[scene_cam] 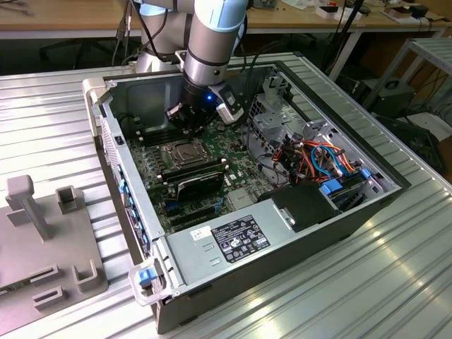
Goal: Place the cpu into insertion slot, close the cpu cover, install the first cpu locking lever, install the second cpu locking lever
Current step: 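Install the first cpu locking lever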
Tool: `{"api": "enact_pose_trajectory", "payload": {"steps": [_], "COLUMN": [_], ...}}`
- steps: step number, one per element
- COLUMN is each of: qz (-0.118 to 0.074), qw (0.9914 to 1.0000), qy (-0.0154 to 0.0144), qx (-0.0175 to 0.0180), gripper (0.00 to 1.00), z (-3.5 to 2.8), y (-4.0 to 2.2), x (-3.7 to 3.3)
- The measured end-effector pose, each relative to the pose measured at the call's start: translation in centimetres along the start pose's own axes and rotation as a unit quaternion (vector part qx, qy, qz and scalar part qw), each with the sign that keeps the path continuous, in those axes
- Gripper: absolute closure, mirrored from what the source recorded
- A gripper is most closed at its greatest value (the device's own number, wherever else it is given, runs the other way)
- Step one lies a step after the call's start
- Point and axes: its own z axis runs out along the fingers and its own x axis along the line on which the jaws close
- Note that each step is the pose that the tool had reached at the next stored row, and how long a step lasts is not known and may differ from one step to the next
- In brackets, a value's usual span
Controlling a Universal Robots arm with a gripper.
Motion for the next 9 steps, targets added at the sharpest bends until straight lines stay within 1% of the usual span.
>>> {"api": "enact_pose_trajectory", "payload": {"steps": [4,9], "qz": [0.0,0.0], "qw": [1.0,1.0], "qy": [-0.0003,0.0], "qx": [-0.0004,0.0], "gripper": [0.89,0.89], "z": [-0.22,-0.59], "y": [0.11,0.14], "x": [0.0,0.01]}}
